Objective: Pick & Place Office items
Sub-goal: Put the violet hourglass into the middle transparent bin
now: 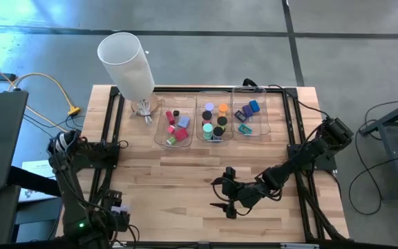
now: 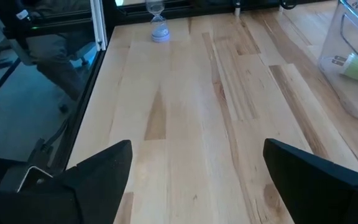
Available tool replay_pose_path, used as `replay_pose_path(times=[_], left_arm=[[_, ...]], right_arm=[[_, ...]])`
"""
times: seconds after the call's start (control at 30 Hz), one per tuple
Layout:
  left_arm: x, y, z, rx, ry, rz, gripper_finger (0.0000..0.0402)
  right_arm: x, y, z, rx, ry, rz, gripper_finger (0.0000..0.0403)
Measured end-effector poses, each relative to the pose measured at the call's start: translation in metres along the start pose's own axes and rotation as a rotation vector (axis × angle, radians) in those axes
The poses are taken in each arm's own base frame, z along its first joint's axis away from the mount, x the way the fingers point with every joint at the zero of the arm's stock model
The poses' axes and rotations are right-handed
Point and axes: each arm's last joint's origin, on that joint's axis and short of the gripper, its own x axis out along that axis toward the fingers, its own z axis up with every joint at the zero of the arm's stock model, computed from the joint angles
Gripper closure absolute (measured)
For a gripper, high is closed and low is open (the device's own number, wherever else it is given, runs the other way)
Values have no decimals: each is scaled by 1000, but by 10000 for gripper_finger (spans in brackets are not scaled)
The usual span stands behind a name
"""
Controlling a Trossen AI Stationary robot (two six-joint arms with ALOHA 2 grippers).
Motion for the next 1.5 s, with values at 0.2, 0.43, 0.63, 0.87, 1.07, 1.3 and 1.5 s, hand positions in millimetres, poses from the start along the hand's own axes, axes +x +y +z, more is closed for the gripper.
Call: replay_pose_path(times=[0.2,0.43,0.63,0.87,1.07,1.3,1.5], left_arm=[[-6,4,-1,11,-26,-6,83],[-14,13,-4,28,-40,-4,83],[-21,18,-6,36,-80,-8,83],[-38,37,-15,32,-105,-11,83],[-59,61,-25,38,-245,-10,83],[-40,78,-42,14,-170,-67,83],[-21,72,-43,8,-162,-177,83]], right_arm=[[0,-1,0,-1,-12,-25,50],[0,-1,0,1,-10,-22,50],[0,-1,0,2,-10,-21,50],[0,-1,0,0,-10,-21,50],[0,-1,0,0,-10,-21,50],[0,-1,0,0,-10,-22,50],[0,-1,0,-2,-10,-22,50]])
